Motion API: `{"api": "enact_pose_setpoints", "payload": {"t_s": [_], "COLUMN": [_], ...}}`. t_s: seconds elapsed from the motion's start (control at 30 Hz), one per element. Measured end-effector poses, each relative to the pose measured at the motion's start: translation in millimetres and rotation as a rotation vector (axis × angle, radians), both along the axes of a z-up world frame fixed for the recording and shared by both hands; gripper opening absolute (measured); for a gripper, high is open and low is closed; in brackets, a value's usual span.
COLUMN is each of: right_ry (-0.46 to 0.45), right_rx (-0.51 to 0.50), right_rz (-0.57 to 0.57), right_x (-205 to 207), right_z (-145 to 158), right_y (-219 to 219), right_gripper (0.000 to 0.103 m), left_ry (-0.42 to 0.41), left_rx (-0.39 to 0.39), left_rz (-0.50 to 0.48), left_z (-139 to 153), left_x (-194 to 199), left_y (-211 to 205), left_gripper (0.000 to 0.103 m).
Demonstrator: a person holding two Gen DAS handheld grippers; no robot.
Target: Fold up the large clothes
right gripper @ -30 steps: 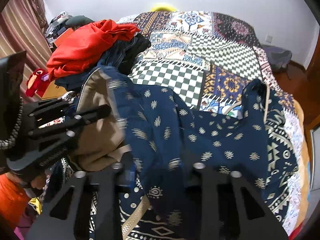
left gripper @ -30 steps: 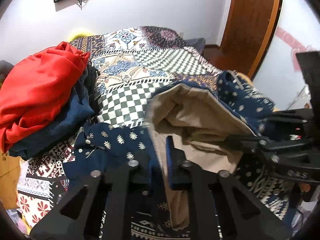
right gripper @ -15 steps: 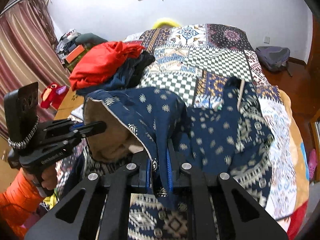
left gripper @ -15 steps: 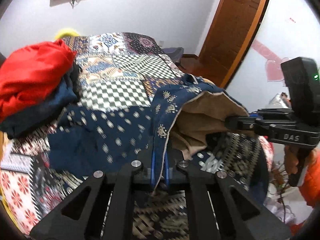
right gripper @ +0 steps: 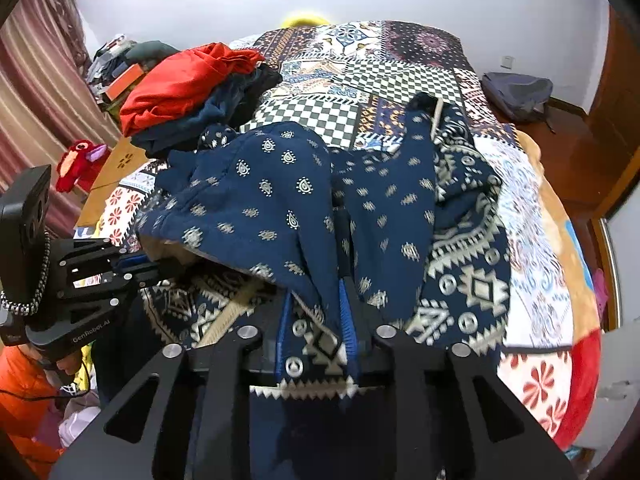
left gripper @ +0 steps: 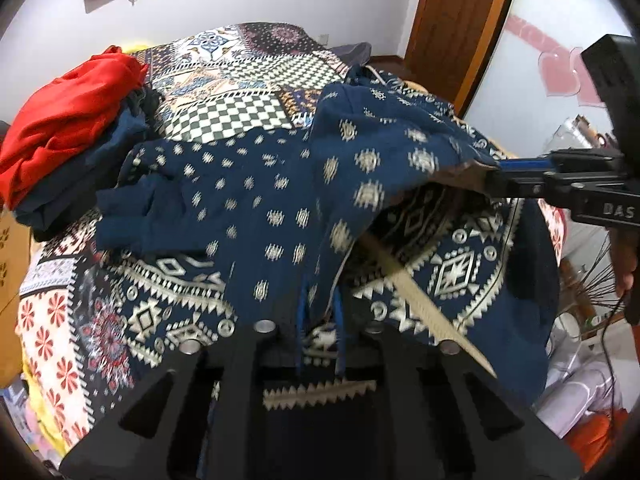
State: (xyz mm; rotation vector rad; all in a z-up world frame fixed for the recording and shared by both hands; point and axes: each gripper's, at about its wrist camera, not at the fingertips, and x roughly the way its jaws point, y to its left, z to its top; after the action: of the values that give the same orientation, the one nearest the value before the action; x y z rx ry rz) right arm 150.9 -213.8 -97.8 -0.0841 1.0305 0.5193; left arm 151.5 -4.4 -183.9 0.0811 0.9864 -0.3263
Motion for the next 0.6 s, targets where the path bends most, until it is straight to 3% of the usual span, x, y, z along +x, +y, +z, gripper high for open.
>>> {"api": "enact_pose_setpoints", "payload": {"t_s": [0.1, 0.37, 0.5, 0.6], "right_ry": [-0.013, -0.089, -0.114, -0.124], "right_rx": [-0.002, -0.005, 0.006, 0.008], "right_rz": [0.007, -0.006, -0.036, -0.06], "right_x": [-11, -17, -3, 10], "right_z": [7, 30, 36, 36], "right_y": [-5, -5, -2, 2], "right_gripper": [0.029, 0.034, 0.036, 0.036], "left_ry": [-0.019, -0.142, -0.191, -0.202], "left_rx": [0.013, 0.037, 0.049, 0.007], "left_rz": [0.027, 0.09, 0.112, 0.124], "left_z": [6, 48, 65, 74], "left_x": [-11, -18, 2, 23], "left_y": [6, 24, 26, 22], "left_gripper": [0.043, 0.058, 0.061, 0.067]}}
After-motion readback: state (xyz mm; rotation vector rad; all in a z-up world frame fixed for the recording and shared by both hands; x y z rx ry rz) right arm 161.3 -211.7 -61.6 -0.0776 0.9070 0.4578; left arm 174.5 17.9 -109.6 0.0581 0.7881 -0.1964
